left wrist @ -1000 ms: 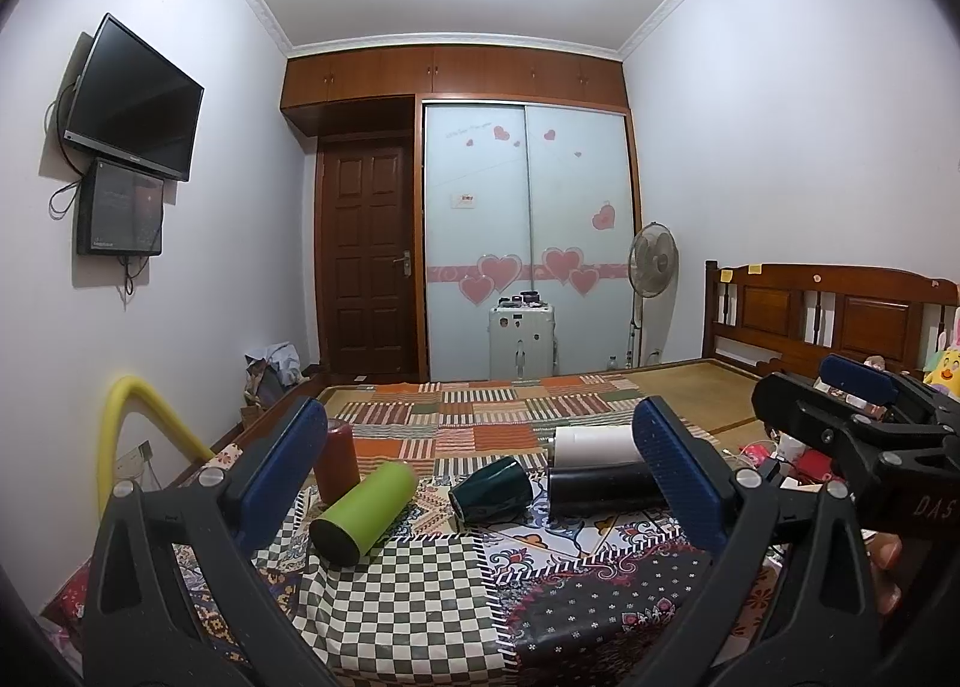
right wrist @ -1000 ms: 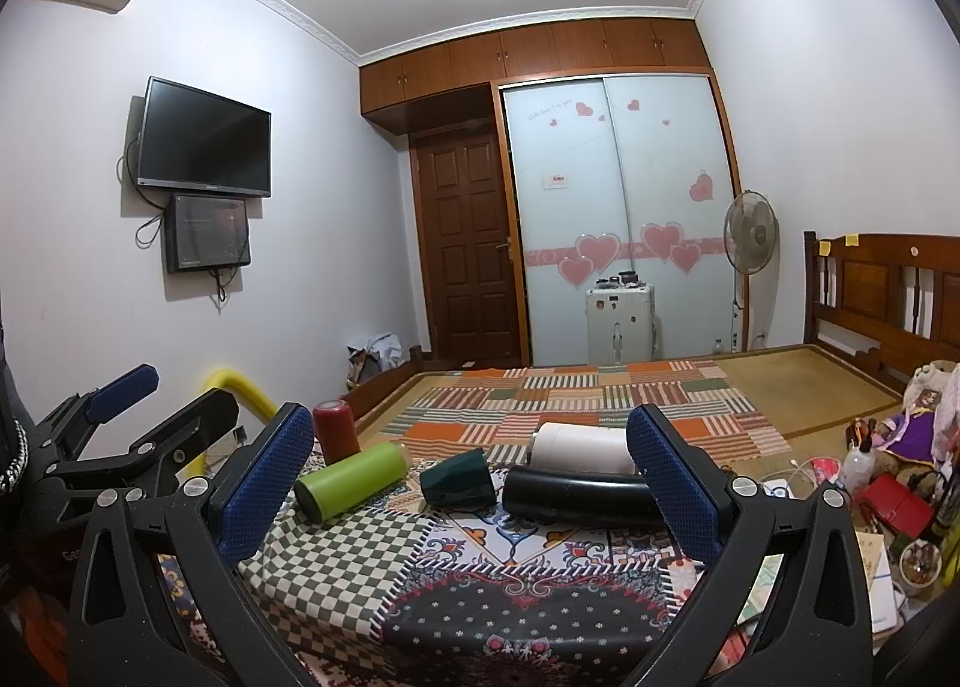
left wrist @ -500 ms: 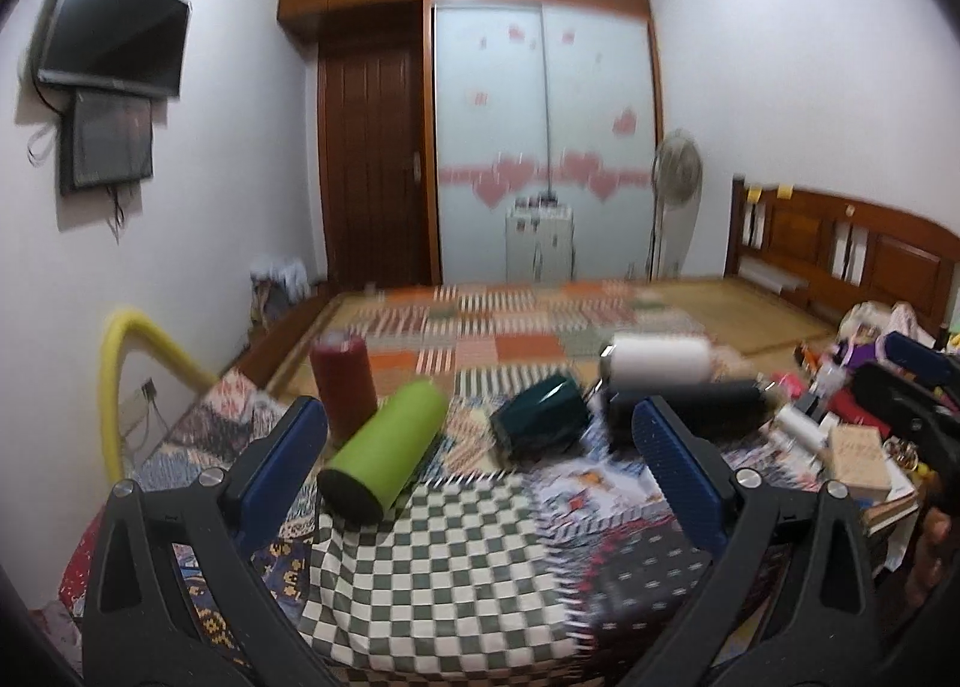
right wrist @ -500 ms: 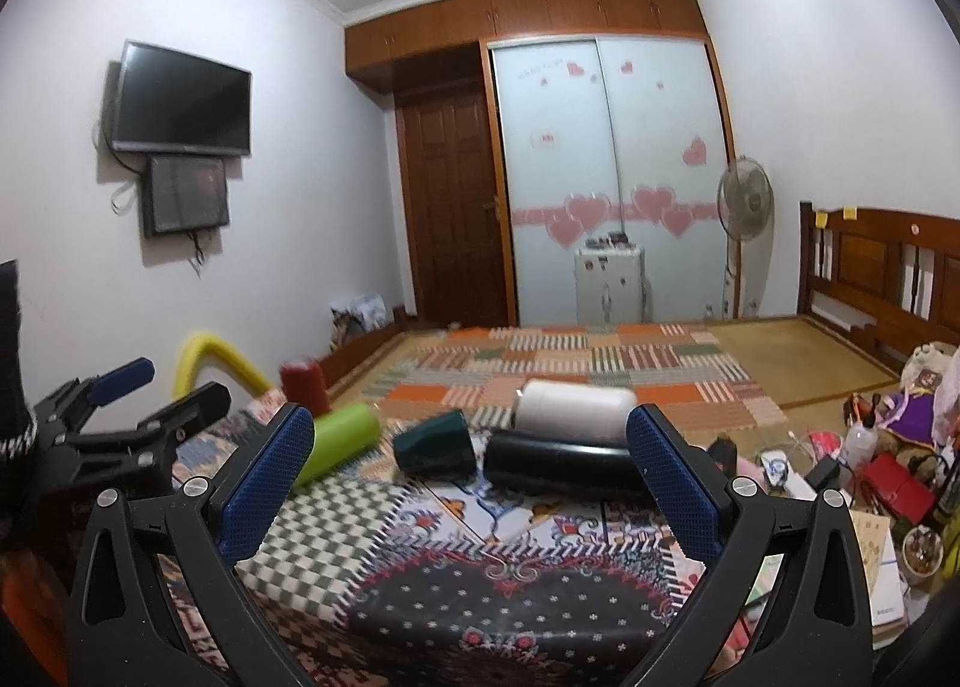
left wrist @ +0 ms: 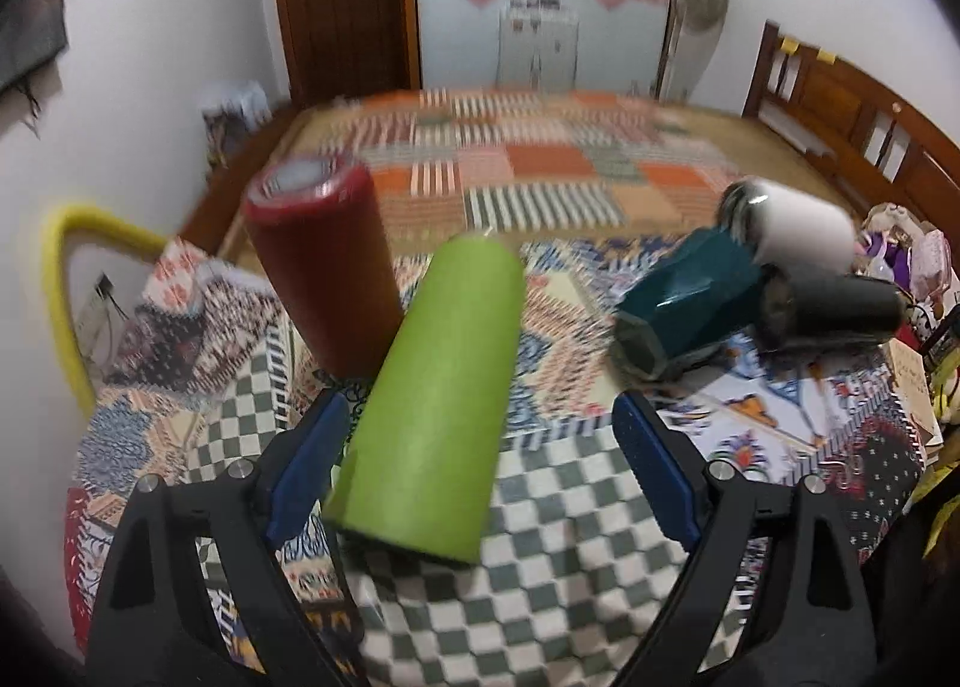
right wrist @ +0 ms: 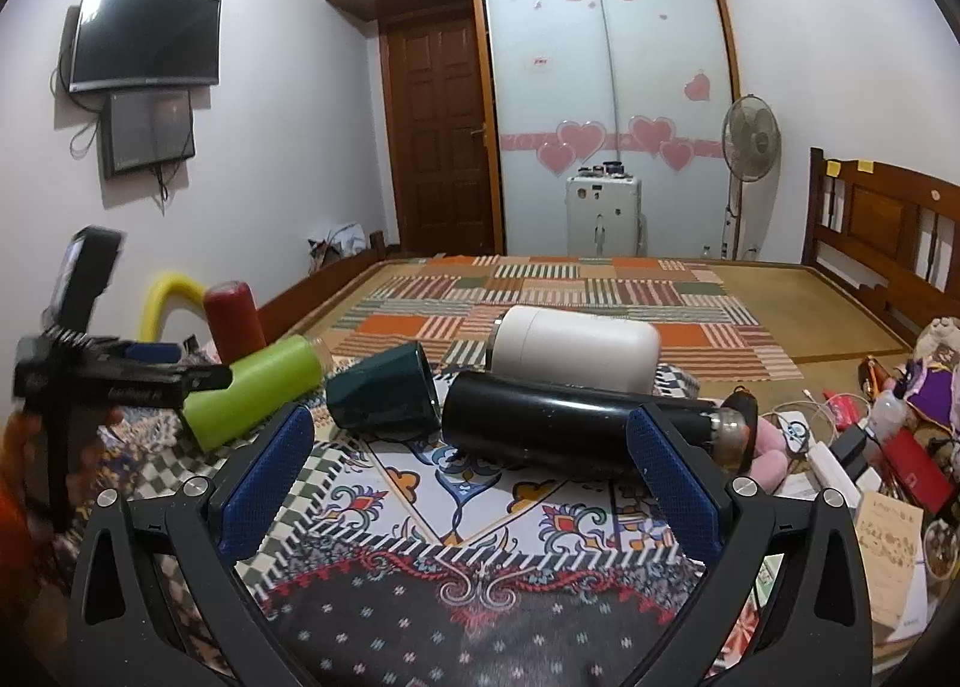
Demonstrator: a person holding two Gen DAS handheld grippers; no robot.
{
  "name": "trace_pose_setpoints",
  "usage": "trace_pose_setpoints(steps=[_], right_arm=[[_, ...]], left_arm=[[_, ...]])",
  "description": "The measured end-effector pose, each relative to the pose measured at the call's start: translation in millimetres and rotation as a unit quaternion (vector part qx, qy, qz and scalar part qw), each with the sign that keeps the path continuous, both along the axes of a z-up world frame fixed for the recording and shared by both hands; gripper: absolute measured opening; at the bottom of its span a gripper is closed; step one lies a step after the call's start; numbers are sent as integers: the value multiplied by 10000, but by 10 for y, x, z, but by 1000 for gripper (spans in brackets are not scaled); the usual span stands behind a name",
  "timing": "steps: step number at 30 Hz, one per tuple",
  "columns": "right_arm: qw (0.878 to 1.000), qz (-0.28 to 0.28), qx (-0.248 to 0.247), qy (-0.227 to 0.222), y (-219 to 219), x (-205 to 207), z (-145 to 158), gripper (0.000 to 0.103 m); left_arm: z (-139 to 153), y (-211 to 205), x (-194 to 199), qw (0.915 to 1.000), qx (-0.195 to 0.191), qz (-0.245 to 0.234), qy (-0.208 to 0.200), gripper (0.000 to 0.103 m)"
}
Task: Flip cup upright
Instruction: 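Move the left gripper down toward the lying lime-green bottle, then close the left gripper around the lime-green bottle and lift it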
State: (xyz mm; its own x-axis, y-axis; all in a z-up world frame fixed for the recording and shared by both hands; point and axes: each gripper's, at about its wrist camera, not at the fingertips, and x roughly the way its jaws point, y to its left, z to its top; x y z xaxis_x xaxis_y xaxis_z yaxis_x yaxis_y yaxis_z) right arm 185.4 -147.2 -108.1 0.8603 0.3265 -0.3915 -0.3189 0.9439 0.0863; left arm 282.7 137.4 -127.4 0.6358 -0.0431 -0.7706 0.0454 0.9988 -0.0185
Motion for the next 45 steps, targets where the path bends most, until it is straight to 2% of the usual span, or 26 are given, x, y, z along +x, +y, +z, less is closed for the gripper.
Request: trace_pose_setpoints(steps=[11,16,18,21,25,28,35,40,45], right_arm=[[9995,198,-103,223,90,147,-180,103],[9995,183,-101,221,54,174,-189,103],[9996,158,-76,222,38,196,-192,103],[9996,130,-29,243,2,216,-204,103],[9994,112,-13,317,-20,247,-246,103],[9993,99,-31,356,-39,232,-253,103],[9995,68,55,318,-107,161,-191,103],[9996,68,77,272,-137,86,-148,103],[9997,52,126,202,-191,-17,-76,103]], left_arm=[[-245,56,501,9946,-132,-105,1022,87],[-393,87,613,9896,-76,48,1435,74],[-446,105,651,9879,-61,95,1546,72],[-446,106,665,9881,-63,105,1532,72],[-426,43,622,9894,179,47,1443,70],[-401,-4,550,9901,208,-26,1390,67],[-328,-131,251,9914,237,-63,1283,65],[-118,-293,-4,9947,326,-145,964,64],[17,-443,-293,9959,200,-257,843,64]])
